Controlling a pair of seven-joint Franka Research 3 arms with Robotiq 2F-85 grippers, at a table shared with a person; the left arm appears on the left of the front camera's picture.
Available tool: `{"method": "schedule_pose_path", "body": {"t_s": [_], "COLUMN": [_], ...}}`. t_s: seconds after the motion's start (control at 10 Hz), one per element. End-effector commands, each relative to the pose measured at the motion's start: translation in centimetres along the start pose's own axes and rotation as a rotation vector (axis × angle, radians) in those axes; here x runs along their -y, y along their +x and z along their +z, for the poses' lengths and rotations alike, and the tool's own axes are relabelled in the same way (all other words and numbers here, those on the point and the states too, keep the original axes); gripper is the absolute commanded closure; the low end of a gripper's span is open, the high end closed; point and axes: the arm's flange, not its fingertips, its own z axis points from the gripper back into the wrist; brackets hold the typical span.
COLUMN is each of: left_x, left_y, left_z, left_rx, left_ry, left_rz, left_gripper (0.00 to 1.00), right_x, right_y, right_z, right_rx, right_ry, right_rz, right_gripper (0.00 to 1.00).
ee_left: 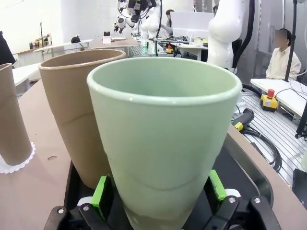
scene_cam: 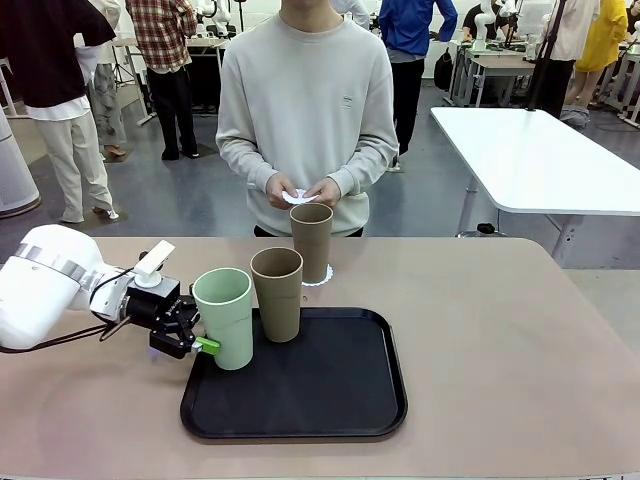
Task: Place coasters on the table and set cups on them.
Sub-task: Take one Reusable plastic cup from the Flat Tray and place it on a coaster set by the human.
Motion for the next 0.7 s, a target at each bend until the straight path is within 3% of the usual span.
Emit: {"method": "schedule_pose_path", "body": {"t_s": [0.0,0.6], "left_x": [-0.49,-0.86], "left_y": [0.05,-0.39], "left_z": [-0.49,-0.78], "left_rx": [0.043,0.042], "left_ry": [0.026,-0.006], "left_rz": [-0.011,0.018], "left_gripper": [0.00,0.00], "right_x": [0.00,0.00], "right_y": [-0.15,-0.15], "right_z": [0.10,0.10], "right_rx": [-0.008,-0.008], "right_ry": [-0.001,-0.001], "right_rz": [-0.002,-0.002], "right_gripper": [0.00,0.00]}}
